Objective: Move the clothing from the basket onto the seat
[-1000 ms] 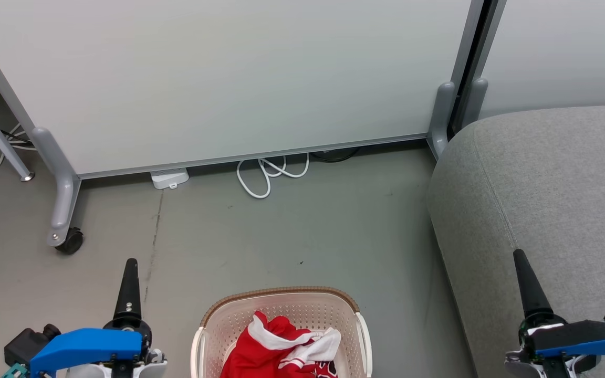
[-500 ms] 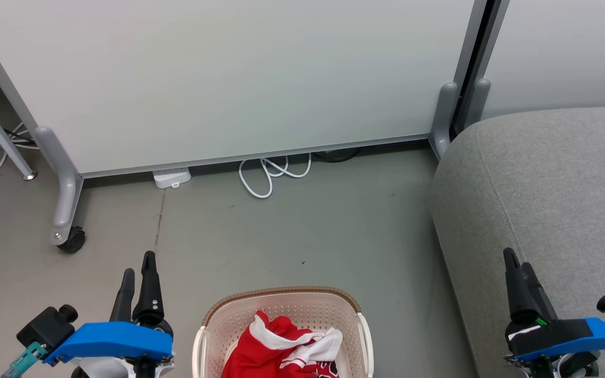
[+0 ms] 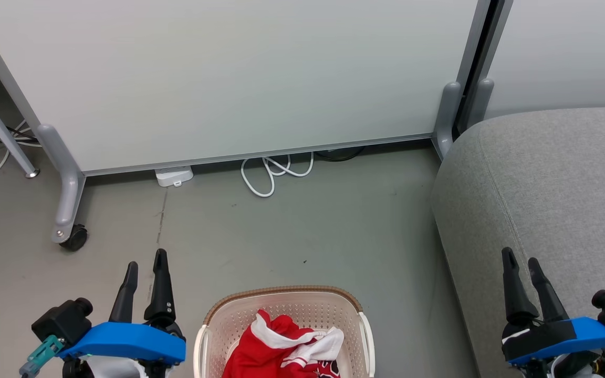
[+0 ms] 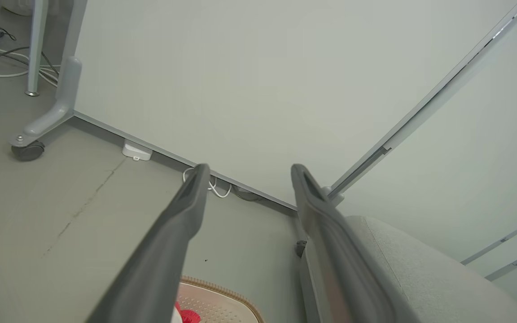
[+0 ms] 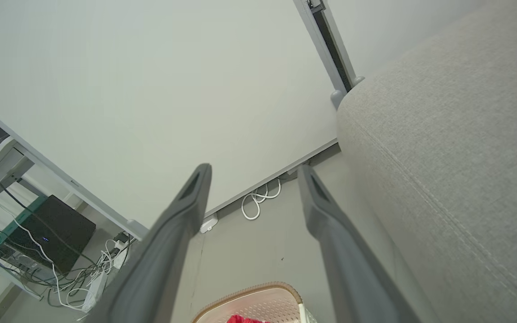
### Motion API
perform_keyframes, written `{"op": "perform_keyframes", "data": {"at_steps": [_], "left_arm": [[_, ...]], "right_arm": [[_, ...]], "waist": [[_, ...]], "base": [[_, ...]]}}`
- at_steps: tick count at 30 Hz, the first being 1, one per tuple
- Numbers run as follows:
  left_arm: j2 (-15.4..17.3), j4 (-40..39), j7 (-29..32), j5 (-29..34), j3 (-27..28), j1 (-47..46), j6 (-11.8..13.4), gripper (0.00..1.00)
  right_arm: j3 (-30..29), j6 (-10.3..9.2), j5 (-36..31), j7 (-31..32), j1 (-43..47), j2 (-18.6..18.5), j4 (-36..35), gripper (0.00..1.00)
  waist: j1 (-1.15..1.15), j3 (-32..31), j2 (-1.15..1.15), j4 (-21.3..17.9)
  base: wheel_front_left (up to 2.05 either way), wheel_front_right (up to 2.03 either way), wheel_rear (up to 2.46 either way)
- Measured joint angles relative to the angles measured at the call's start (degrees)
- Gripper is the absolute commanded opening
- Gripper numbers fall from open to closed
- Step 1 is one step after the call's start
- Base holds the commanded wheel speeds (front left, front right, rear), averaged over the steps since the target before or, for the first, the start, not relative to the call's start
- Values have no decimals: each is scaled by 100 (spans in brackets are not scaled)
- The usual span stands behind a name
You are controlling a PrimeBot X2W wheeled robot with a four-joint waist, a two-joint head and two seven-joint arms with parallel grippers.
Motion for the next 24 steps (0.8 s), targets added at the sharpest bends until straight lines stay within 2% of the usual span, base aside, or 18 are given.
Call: {"op": "perform_keyframes", "data": {"at_steps": [24], "left_arm": [[13, 242, -363, 1333, -154, -32, -45, 100]], "right_arm": [[-26, 7, -1611, -302, 8, -11, -30, 100]], "waist": [[0, -11, 0, 72]], "base": [[0, 0, 0]]}}
